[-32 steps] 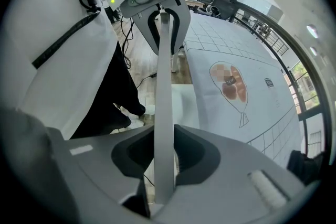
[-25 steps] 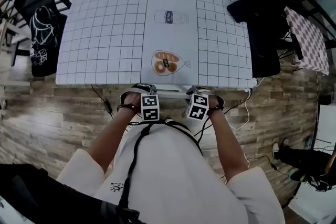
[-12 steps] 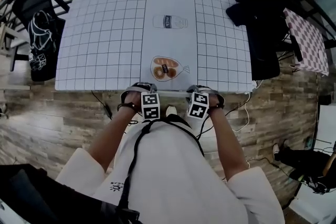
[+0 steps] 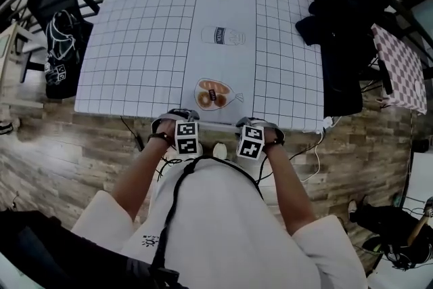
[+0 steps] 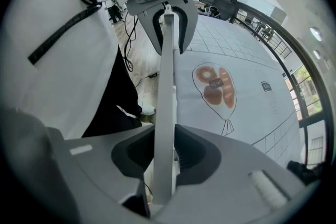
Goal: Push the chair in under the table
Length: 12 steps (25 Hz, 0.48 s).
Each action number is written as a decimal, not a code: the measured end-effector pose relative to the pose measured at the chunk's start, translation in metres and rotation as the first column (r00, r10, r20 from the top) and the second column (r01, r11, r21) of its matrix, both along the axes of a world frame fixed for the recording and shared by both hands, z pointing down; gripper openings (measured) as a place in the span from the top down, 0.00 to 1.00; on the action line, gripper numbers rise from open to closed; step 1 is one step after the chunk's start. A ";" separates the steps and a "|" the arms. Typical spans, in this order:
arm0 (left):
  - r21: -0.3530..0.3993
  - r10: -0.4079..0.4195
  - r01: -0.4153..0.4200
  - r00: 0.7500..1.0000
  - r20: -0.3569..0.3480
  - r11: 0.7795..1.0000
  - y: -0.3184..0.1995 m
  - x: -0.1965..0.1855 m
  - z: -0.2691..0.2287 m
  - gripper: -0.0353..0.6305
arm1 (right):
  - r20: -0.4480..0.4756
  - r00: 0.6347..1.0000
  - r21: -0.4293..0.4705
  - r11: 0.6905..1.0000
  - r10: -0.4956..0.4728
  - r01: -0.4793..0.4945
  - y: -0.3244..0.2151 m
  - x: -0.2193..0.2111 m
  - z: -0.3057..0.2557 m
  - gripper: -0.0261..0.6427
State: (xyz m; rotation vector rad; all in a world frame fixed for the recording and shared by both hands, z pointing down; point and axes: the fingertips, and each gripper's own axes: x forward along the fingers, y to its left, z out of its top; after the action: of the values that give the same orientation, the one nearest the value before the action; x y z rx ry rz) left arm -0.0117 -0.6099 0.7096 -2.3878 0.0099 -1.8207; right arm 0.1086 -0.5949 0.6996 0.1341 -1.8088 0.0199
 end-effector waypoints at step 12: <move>-0.096 -0.309 0.295 0.875 -0.373 0.951 -0.007 0.007 -0.085 0.77 | 0.567 0.741 -0.046 0.912 0.359 -0.407 -0.024 -0.020 -0.106 0.95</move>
State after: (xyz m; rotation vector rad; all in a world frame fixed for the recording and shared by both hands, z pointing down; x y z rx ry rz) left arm -0.0046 -0.6168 0.6243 -2.8647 0.4183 -1.4241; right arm 0.0884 -0.6185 0.5937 0.6207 -2.3505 0.3127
